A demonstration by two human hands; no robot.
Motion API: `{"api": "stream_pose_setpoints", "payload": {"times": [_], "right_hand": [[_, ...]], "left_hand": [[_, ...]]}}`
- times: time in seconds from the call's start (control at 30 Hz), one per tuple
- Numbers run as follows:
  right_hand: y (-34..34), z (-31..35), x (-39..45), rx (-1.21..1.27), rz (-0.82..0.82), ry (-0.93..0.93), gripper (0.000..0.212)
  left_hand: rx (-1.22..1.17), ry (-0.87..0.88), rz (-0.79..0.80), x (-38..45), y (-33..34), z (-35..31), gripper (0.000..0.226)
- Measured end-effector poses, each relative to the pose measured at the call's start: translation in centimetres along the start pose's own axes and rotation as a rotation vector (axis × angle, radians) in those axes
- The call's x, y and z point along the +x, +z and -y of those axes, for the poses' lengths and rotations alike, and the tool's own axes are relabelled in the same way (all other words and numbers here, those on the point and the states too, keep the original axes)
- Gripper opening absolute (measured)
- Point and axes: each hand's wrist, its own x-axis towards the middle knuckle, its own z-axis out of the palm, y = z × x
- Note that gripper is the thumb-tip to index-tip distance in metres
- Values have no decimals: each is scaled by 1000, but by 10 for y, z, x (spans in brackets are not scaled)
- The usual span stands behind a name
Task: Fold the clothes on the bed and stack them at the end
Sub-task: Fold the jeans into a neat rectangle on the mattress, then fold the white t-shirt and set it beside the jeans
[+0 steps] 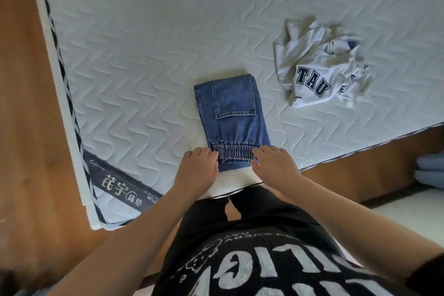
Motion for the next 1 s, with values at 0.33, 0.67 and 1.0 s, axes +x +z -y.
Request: {"api": "stream_pose_setpoints", "payload": {"times": [0.33, 0.67, 1.0], "right_hand": [[-43, 30, -82, -36, -190, 148, 37], [-65, 81, -169, -39, -594, 240, 44], [-52, 25, -221, -74, -767, 354, 49]], "left_hand": [[81, 153, -287, -51, -76, -4, 35], [123, 323, -372, -97, -96, -35, 46], [168, 480, -421, -83, -128, -112, 52]]}}
